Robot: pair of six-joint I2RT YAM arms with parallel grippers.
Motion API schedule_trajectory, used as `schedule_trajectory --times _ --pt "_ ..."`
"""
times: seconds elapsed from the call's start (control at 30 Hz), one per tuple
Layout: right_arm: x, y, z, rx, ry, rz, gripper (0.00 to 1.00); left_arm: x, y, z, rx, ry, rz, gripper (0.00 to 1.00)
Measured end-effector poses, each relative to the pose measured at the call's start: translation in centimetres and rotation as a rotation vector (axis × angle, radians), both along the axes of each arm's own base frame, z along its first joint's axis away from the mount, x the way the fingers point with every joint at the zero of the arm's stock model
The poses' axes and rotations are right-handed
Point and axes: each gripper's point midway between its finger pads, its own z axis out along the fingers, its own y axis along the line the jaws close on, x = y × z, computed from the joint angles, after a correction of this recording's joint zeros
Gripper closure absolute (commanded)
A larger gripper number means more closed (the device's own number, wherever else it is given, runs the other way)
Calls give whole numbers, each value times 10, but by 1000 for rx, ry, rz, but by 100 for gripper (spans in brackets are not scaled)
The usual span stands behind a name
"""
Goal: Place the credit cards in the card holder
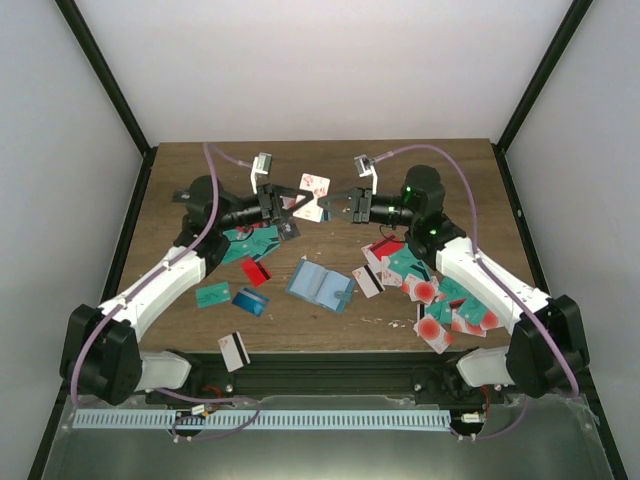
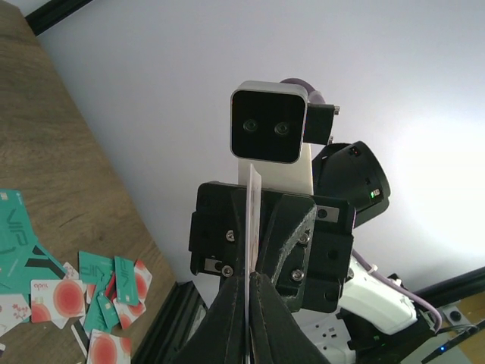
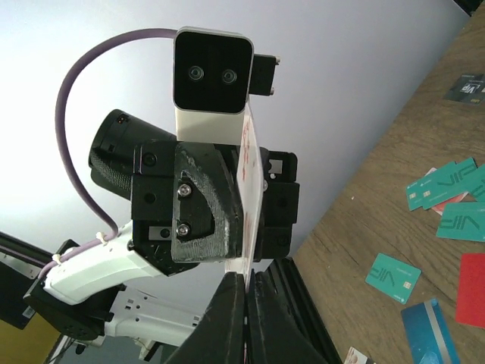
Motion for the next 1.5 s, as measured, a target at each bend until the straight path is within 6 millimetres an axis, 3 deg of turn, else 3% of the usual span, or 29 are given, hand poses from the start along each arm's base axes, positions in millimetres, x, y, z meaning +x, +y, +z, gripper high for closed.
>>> schedule_trajectory --times 0.07,0.23,0.33,0.43,0.53,0.7,0.93,1.03,1.23,1.5 --pt "1 0 -2 -4 10 2 99 1 -1 -2 3 4 1 88" --pt "2 -1 -10 -10 35 -14 99 1 -4 -15 52 2 -8 52" --pt "-1 -6 -36 -35 100 -41 99 2 -4 -31 118 1 -2 39" --pt "-4 -10 -67 -76 170 -64 99 7 2 -55 203 18 30 34" --pt "-5 -14 -93 -114 225 -88 99 17 12 -88 317 49 78 34" --pt "-9 -23 -143 -199 343 -146 99 31 28 -148 545 106 129 49" --pt "-15 -19 -205 -343 495 -187 99 23 49 -240 813 236 77 71" --pt "-24 -13 -229 -401 546 -181 99 17 56 -269 892 289 51 78" --pt "-29 -15 -261 -479 626 -216 99 8 67 -303 990 346 9 85" --pt "-27 -15 -280 -513 676 -257 99 1 72 -323 1037 377 -30 85"
